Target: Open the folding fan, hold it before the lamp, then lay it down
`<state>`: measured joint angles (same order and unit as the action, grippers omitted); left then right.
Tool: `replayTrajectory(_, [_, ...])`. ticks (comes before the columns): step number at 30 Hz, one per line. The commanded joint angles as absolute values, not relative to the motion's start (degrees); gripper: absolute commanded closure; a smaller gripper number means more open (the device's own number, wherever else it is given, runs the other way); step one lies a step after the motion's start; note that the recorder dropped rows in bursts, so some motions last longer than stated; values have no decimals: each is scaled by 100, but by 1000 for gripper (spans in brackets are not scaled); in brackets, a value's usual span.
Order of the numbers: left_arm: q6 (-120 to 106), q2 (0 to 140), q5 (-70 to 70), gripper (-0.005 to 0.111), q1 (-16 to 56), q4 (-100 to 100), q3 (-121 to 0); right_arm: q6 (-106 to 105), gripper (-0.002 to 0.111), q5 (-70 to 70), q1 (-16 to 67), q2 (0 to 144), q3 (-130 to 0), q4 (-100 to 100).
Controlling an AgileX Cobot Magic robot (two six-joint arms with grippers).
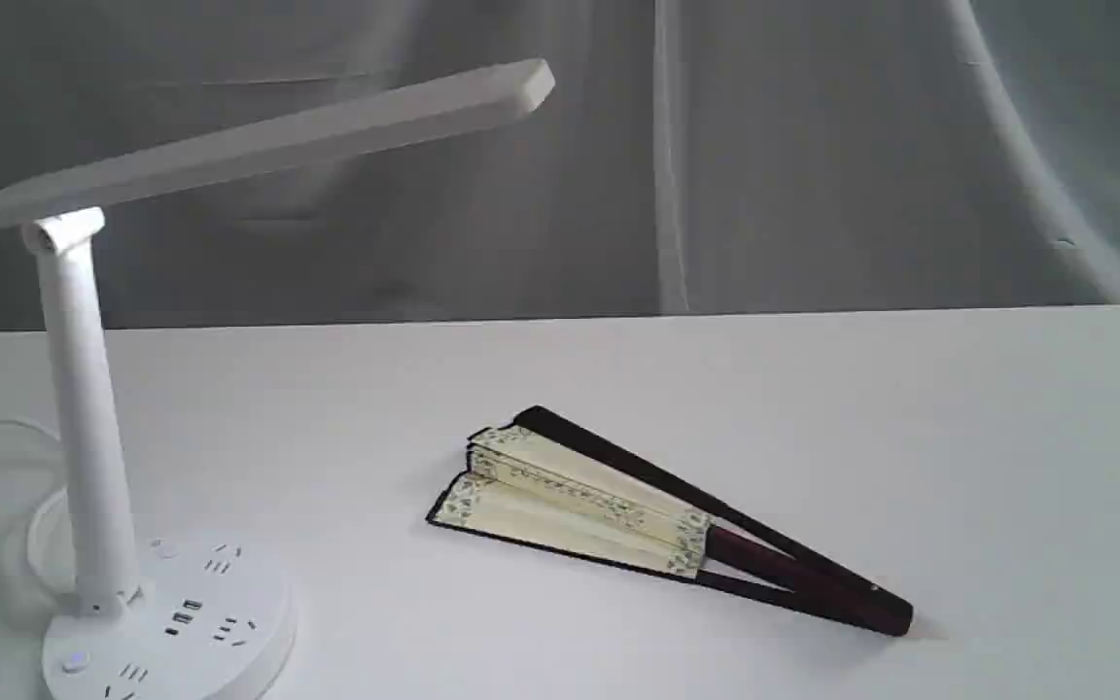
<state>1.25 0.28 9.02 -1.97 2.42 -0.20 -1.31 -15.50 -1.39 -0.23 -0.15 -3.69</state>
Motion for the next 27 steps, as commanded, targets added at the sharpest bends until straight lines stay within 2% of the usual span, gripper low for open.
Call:
replayTrajectory(1, [125,0,837,107,-174,271,0,-142,108,-1270,-120,0,0,-445])
replayTrajectory(12, [372,0,347,107,-174,0,0,-142,108,-1039,-120,0,0,-420])
replayTrajectory(17, [599,0,224,107,-174,-308,0,-85,108,-282,-120,0,0,-278])
replayTrajectory(20, [599,0,469,107,-174,-417,-52,-85,108,0,-120,0,0,-222])
replayTrajectory(27, [574,0,1390,107,-174,-392,-954,-85,108,-334,-120,0,-377,177])
